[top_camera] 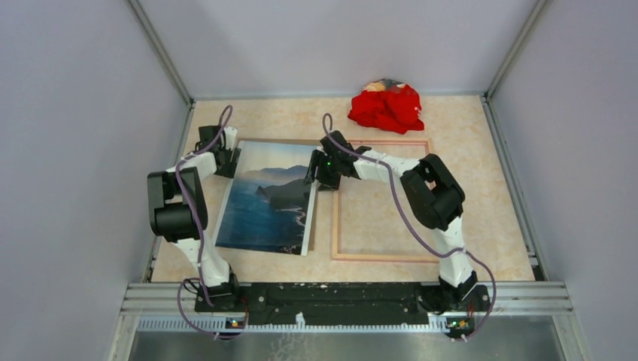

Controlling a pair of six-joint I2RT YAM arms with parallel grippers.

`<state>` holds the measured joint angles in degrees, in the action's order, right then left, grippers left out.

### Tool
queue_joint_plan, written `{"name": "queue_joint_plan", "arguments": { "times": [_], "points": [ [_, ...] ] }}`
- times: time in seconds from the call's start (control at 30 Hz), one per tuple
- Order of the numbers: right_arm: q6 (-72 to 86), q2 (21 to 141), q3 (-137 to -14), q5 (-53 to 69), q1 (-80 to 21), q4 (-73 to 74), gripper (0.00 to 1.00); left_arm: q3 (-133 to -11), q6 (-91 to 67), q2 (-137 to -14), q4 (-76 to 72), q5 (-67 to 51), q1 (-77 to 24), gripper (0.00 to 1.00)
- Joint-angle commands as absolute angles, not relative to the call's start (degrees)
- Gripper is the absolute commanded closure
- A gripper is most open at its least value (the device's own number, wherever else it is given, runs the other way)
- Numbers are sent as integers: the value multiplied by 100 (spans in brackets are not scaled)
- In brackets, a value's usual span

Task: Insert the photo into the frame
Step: Pick up the photo frame item at the center of the board.

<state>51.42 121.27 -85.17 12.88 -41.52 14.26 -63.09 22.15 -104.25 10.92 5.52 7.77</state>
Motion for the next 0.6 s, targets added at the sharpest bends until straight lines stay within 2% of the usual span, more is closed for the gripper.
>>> {"name": "queue_joint_plan", "arguments": {
  "times": [0.0, 0.57],
  "points": [
    [5033, 12131, -9154, 1355, -4415, 1439, 41, -6046, 1997, -10698, 1722, -52, 484, 23],
    [4165, 12539, -10406, 426, -4719, 3051, 42, -5990, 1987, -10724, 1727, 48, 486, 26]
  ]
}}
